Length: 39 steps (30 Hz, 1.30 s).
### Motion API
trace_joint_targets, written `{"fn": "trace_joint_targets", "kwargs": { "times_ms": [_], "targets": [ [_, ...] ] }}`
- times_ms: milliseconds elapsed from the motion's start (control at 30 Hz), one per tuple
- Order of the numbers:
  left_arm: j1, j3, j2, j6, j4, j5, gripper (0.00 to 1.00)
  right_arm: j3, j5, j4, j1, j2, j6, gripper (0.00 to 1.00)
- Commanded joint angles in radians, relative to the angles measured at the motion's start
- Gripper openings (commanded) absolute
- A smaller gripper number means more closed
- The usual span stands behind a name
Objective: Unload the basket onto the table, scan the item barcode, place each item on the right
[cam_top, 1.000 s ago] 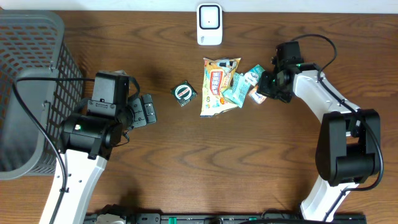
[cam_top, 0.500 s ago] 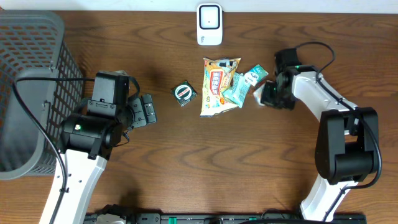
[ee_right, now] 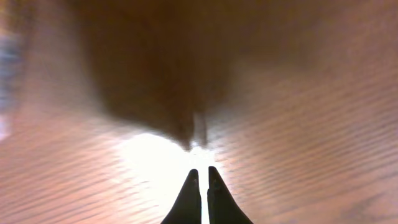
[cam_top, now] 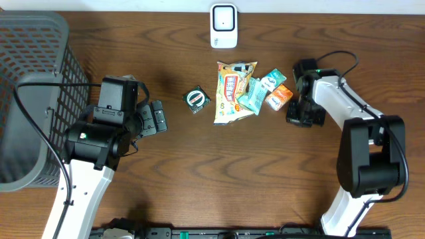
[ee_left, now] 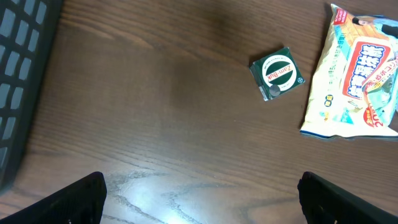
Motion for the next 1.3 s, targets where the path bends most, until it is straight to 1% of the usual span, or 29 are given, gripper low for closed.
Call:
{"fn": "trace_joint_targets", "kwargs": {
  "times_ms": [0,133,200,333,467,633,833,1100,1267],
  "targets": [
    [0.002,0.009,0.004,-0.009,0.000,0.002,0.98,0.061,-0.124,0.053,-0.001,-0.079,0.004,0.01],
    [0.002,0.009,0.004,-0.009,0.000,0.002,0.98,0.063,-0.318,0.240,0.000,-0.106,0.004,0.01],
    [0.002,0.009,0.004,-0.009,0.000,0.002,0.98,0.063,-0.363,0.309,0.000,-0.105,0.004,0.01],
    [0.002,0.009,0.004,-0.009,0.000,0.002,0.98,0.062,-0.300,0.398,0.002,-0.086,0.004,0.01],
    [0.002,0.009,0.004,-0.009,0.000,0.002,0.98,0.062,-0.287,0.417,0.006,-0.042,0.005,0.01],
    [0.002,0.009,0.004,-0.009,0.000,0.002,0.98,0.062,-0.287,0.391,0.006,0.037,0.004,0.01],
    [0.002,0.009,0.004,-0.009,0.000,0.002,0.98,0.062,-0.263,0.309,0.006,0.092,0.004,0.01],
    [0.002,0.009,0.004,-0.009,0.000,0.002,0.98,0.063,-0.230,0.135,-0.031,0.064,0.003,0.01],
    [0.002,0.009,0.004,-0.009,0.000,0.002,0.98,0.063,-0.135,0.035,-0.060,0.042,-0.012,0.01]
  ]
}}
